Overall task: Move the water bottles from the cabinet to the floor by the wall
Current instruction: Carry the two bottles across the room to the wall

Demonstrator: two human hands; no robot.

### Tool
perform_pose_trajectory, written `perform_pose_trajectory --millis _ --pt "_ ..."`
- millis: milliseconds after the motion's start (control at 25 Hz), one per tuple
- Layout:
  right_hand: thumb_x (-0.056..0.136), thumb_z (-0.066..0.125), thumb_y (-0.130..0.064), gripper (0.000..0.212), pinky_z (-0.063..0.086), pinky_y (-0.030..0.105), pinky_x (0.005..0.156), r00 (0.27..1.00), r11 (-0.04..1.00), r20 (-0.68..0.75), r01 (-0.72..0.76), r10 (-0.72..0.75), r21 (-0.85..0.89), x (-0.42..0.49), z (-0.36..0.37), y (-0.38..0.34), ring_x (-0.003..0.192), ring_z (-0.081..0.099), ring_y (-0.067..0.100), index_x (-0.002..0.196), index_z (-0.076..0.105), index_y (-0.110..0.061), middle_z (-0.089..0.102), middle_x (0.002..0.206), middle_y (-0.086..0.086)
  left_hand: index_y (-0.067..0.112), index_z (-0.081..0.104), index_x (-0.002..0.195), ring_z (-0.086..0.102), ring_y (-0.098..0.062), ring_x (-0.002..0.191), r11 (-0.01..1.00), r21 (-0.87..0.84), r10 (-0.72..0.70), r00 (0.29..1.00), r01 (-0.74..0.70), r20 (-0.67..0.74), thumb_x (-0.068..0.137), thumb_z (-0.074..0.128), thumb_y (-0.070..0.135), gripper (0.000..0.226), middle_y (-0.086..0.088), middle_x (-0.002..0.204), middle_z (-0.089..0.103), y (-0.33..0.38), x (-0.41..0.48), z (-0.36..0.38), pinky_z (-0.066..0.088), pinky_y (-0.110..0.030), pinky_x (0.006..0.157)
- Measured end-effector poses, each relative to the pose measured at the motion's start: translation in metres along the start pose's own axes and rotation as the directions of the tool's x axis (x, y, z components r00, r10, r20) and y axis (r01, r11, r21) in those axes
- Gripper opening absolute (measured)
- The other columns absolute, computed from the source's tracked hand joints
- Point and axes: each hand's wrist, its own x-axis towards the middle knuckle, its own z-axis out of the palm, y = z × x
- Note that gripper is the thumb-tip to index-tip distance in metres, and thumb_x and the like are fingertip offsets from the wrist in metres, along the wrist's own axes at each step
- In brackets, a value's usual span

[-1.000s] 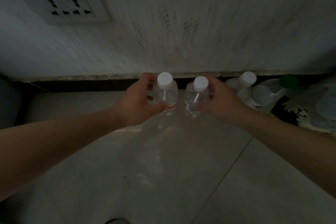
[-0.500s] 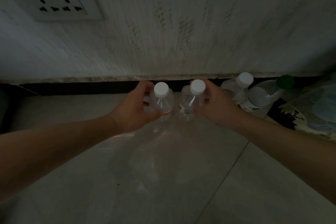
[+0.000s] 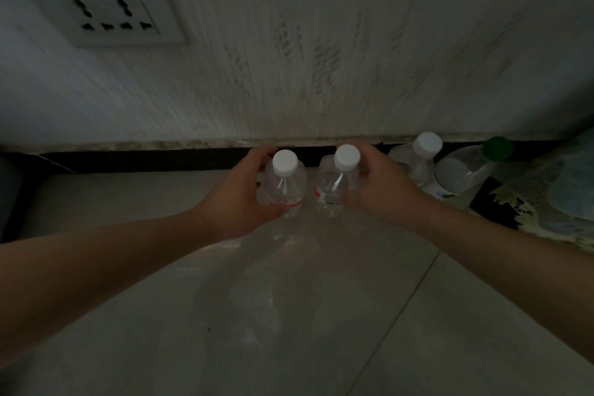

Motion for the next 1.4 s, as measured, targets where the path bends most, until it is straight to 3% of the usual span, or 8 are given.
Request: perform_pose_trajectory --millis 200,320,560,680,800,960,1200,1400 --pt "0.064 0.089 -0.018 0.076 0.045 0.029 0.102 1.0 0.999 0.005 0.0 0.0 0.043 -0.001 -0.01 -0.006 0.122 0.052 0.005 0.127 0.049 -0.03 0.056 0.128 -0.014 0.039 0.031 0.137 0.046 0.011 0.12 1.0 0.0 -0.03 0.999 0.03 -0.027 0.055 0.076 0.066 0.098 0.024 0.128 0.049 0.009 -0.004 -0.006 0.035 -0.008 0.098" --pt "0.064 0.088 -0.015 0.077 0.04 0.033 0.11 0.999 0.991 -0.011 0.034 -0.033 0.128 0.002 -0.022 -0.018 0.127 0.048 0.004 0.128 0.048 -0.032 0.053 0.134 -0.012 0.032 0.029 0.145 0.044 0.004 0.126 0.999 -0.005 -0.05 0.997 0.05 -0.056 0.059 0.081 0.056 0.103 0.014 0.14 0.046 0.017 -0.005 -0.006 0.031 -0.01 0.101" --pt "0.06 0.077 -0.048 0.058 0.037 0.026 0.107 0.999 0.991 0.027 0.042 -0.046 0.131 -0.015 -0.032 -0.049 0.122 0.051 -0.004 0.113 0.053 -0.048 0.057 0.127 -0.021 0.029 0.029 0.148 0.033 0.003 0.133 0.995 0.102 0.016 0.995 -0.006 -0.097 0.071 0.078 0.049 0.093 0.017 0.145 0.035 0.052 -0.018 -0.025 0.023 -0.006 0.104" --pt "0.063 0.07 -0.056 0.057 0.037 0.028 0.108 0.998 1.0 0.063 -0.009 0.007 0.026 -0.026 -0.044 -0.073 0.123 0.049 -0.006 0.117 0.054 -0.048 0.056 0.128 -0.024 0.026 0.03 0.149 0.03 -0.002 0.136 0.982 0.187 0.005 0.998 0.008 -0.069 0.077 0.074 0.049 0.087 0.01 0.151 0.032 0.088 -0.031 -0.047 0.026 -0.02 0.111" --pt "0.076 0.071 -0.047 0.054 0.037 0.027 0.106 0.998 0.992 0.054 -0.033 0.04 -0.123 -0.045 -0.066 -0.112 0.122 0.047 -0.004 0.127 0.053 -0.04 0.053 0.13 -0.022 0.022 0.031 0.15 0.024 -0.012 0.145 0.953 0.301 -0.021 0.999 0.035 -0.05 0.087 0.063 0.048 0.075 0.001 0.158 0.028 0.131 -0.048 -0.078 0.021 -0.029 0.116" --pt "0.086 0.066 -0.04 0.051 0.04 0.031 0.104 0.998 0.948 0.046 -0.015 0.032 -0.319 -0.073 -0.105 -0.176 0.121 0.048 0.009 0.132 0.053 -0.025 0.052 0.132 -0.008 0.016 0.034 0.15 0.026 -0.023 0.145 0.905 0.423 -0.039 0.999 0.043 -0.019 0.096 0.049 0.048 0.064 -0.009 0.157 0.031 0.194 -0.067 -0.125 0.021 -0.036 0.118" --pt "0.091 0.057 -0.035 0.057 0.03 0.032 0.111 0.994 0.818 0.098 0.026 0.038 -0.575 -0.098 -0.173 -0.293 0.136 0.037 0.025 0.143 0.043 -0.016 0.042 0.149 0.003 0.016 0.046 0.143 0.037 -0.027 0.139 0.871 0.488 -0.059 0.998 0.062 -0.023 0.098 0.036 0.045 0.055 -0.009 0.15 0.043 0.311 -0.089 -0.205 0.03 -0.037 0.113" --pt "0.091 0.045 -0.025 0.04 0.044 0.041 0.097 1.0 0.701 0.01 0.003 0.005 -0.713 -0.118 -0.233 -0.405 0.116 0.051 0.035 0.124 0.057 -0.006 0.058 0.126 0.015 0.02 0.05 0.139 0.044 -0.027 0.134 0.851 0.519 -0.06 0.997 0.079 -0.052 0.092 0.03 0.046 0.058 -0.004 0.146 0.049 0.413 -0.102 -0.281 0.039 -0.037 0.107"
